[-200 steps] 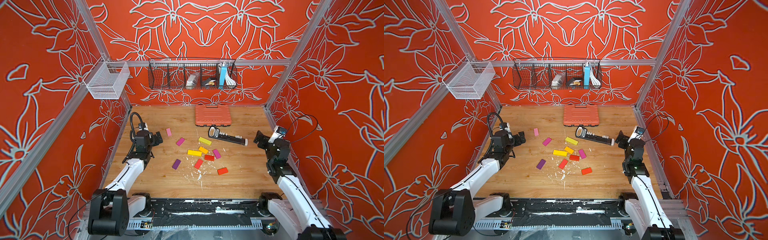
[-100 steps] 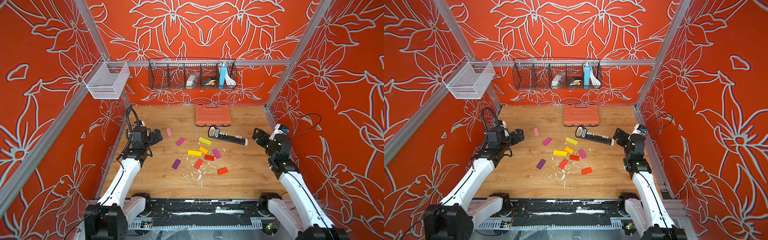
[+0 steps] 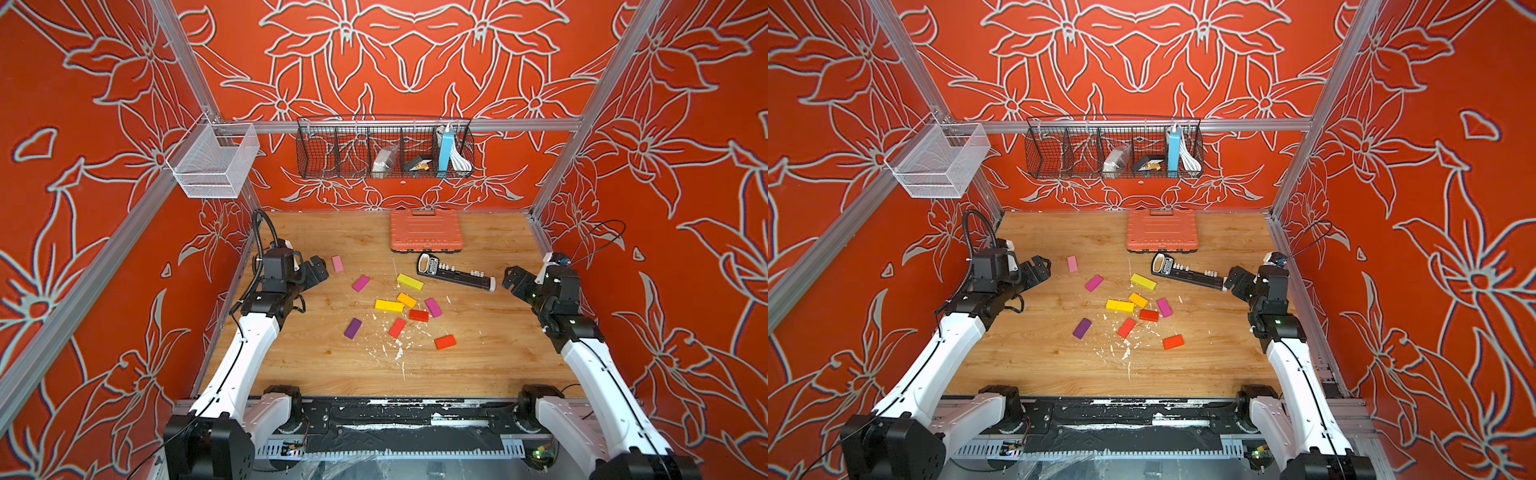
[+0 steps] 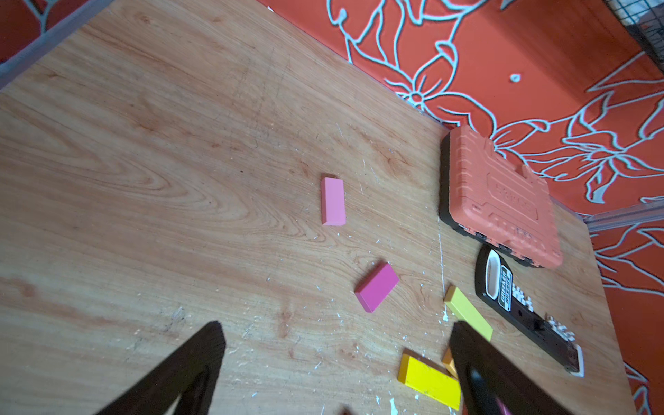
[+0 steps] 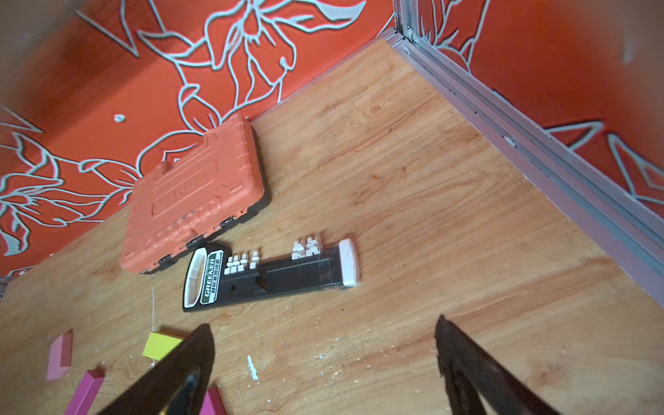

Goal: Assemble the letter c with building blocks
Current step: Pick up the building block from the center of the board.

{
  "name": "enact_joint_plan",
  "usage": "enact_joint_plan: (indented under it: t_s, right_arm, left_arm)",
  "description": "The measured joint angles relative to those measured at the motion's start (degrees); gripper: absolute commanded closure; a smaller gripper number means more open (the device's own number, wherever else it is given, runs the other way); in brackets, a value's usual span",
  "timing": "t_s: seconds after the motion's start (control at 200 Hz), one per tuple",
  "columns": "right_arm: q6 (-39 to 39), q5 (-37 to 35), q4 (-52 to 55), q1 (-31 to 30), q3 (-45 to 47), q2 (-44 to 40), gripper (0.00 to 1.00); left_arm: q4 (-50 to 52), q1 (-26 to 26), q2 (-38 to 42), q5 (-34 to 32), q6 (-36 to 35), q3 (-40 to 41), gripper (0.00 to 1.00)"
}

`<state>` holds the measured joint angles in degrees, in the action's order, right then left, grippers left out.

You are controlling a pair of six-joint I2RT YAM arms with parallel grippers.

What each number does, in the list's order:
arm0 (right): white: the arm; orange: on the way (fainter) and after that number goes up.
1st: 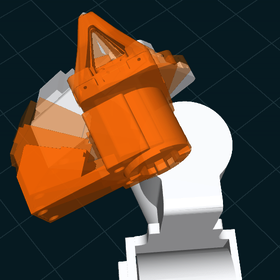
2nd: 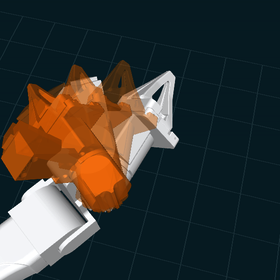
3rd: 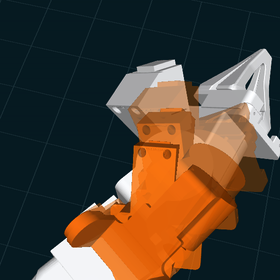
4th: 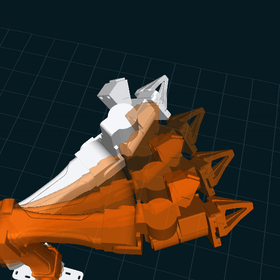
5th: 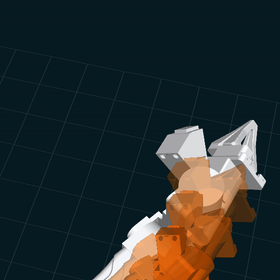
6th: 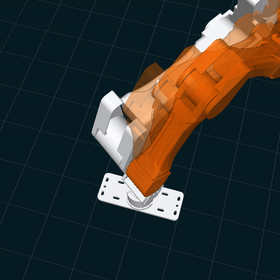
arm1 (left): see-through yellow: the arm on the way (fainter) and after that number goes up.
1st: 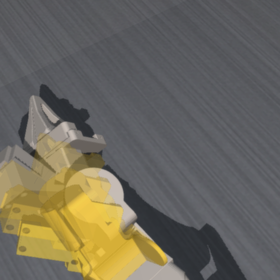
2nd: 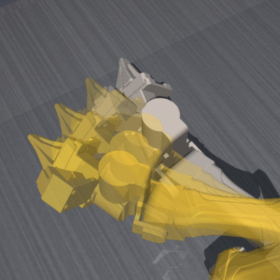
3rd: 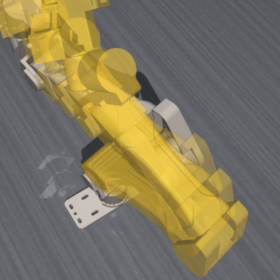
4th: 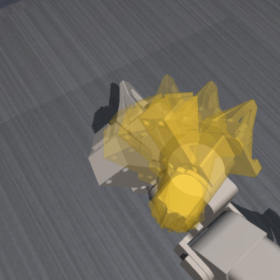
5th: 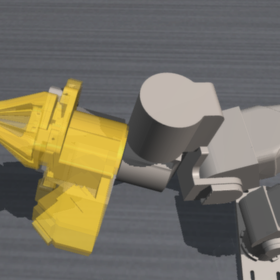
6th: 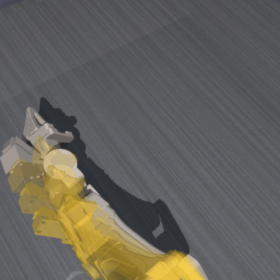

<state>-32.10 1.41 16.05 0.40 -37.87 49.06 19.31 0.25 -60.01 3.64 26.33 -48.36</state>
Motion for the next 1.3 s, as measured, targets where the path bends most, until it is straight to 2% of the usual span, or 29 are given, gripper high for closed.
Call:
enact_joint_plan:
  t_s: [0.48, 1.091, 1.296]
  right_arm:
    - [-2.6, 6.5, 5.5, 0.0, -3.3, 6.4, 0.02]
    - [-4.5, 11.1, 8.3, 0.0, -6.3, 9.4, 0.02]
    - [-6.3, 13.0, 8.5, -1.5, -8.5, 13.2, 0.02]
  left_arm:
    - [1.8, -0.3, 0.8, 2.4, -1.0, 0.0, 0.02]
    - [5.9, -0.4, -0.1, 5.1, -2.7, -1.3, 0.02]
    - [6.7, -0.6, -0.1, 7.5, -2.3, -2.3, 0.02]
